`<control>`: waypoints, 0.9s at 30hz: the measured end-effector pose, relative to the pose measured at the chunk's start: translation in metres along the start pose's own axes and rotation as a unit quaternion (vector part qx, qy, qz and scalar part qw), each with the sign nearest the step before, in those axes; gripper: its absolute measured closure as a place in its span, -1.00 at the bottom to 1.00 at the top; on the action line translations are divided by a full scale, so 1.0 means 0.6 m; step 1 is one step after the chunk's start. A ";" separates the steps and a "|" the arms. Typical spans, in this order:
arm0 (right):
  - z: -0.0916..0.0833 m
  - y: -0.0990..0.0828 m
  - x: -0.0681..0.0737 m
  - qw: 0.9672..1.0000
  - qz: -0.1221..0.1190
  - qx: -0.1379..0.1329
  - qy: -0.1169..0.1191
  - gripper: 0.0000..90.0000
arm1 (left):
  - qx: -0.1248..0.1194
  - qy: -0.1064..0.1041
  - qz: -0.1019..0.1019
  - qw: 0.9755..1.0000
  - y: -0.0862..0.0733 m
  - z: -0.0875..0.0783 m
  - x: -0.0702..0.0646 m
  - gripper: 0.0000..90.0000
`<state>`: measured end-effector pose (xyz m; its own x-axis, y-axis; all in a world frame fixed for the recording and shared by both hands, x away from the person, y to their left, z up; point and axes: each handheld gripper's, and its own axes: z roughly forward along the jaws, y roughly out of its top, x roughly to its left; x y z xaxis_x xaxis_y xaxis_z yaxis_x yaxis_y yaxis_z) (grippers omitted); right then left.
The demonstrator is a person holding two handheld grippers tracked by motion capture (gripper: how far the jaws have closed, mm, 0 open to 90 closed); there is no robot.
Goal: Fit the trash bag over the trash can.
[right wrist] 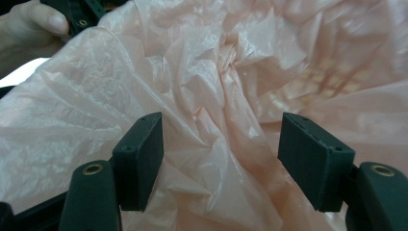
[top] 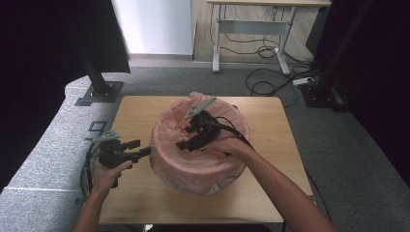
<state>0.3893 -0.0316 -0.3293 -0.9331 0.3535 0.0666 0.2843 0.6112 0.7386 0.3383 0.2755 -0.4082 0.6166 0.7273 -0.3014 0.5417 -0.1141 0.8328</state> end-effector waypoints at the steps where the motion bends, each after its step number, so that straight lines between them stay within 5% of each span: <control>1: 0.004 0.001 -0.002 1.000 0.003 0.003 0.002 -0.30 | 0.000 0.000 0.000 1.000 0.000 0.000 0.000 -0.27; 15: 0.041 0.005 -0.002 0.998 -0.003 0.054 0.015 -0.38 | -0.002 -0.001 0.000 1.000 0.001 -0.002 0.002 -0.27; 22: 0.001 0.011 -0.012 1.000 0.006 0.012 -0.002 -0.37 | -0.007 -0.001 -0.002 1.000 0.002 -0.005 0.004 -0.26; 27: -0.039 0.016 -0.041 0.998 0.031 -0.024 -0.039 -0.37 | -0.008 -0.002 -0.001 1.000 0.004 -0.005 0.002 -0.26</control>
<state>0.4095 -0.0510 -0.3083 -0.8933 0.4452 0.0620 0.3283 0.5520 0.7665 0.3386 0.2784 -0.4051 0.6182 0.7246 -0.3046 0.5336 -0.1023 0.8395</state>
